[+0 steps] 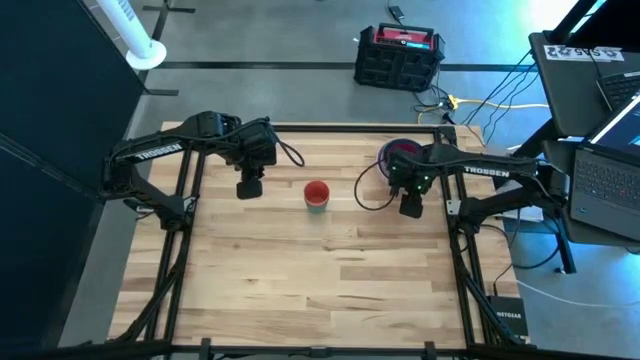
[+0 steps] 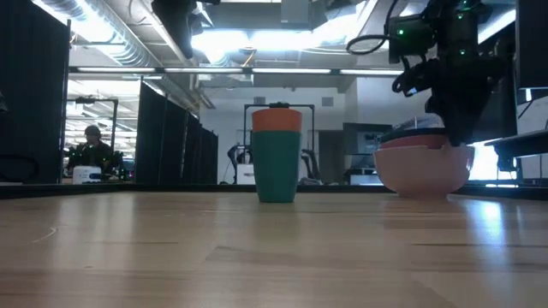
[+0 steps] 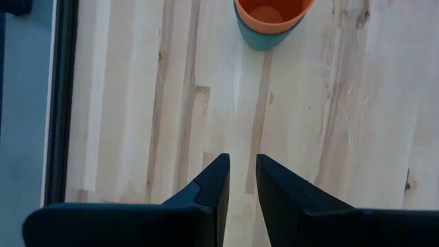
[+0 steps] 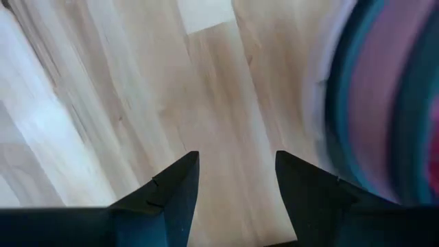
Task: Nest bowls inside each other
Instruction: Move the stacked of bowls beside the stacked of cup
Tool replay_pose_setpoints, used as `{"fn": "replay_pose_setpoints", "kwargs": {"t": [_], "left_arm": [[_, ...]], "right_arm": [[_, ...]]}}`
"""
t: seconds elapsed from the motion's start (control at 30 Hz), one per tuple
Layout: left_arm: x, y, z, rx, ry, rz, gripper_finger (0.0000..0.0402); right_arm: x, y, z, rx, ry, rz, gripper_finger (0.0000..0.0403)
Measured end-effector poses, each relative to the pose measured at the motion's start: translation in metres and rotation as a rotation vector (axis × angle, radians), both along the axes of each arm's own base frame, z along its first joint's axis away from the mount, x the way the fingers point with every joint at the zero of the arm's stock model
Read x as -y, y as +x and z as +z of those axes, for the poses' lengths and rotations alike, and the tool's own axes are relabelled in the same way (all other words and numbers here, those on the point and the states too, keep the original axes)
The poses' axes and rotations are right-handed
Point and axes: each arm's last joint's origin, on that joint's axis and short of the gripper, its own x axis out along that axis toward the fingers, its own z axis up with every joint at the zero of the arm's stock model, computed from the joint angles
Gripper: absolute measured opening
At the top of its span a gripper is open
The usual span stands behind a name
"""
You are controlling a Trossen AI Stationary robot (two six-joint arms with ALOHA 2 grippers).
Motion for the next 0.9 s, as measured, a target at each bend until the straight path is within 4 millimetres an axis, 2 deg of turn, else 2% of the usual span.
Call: {"fn": "replay_pose_setpoints", "kwargs": {"t": [0.37,0.9], "left_arm": [[-0.001,0.001,0.0,0.006,0.012,-0.028,0.0056],[-0.001,0.003,0.001,0.025,0.018,-0.029,0.0056]], "right_arm": [[0.002,-0.005,0.007,-0.017,-0.143,0.001,0.0182],[0.005,0.002,-0.018,-0.096,-0.11,0.045,0.0182]]}}
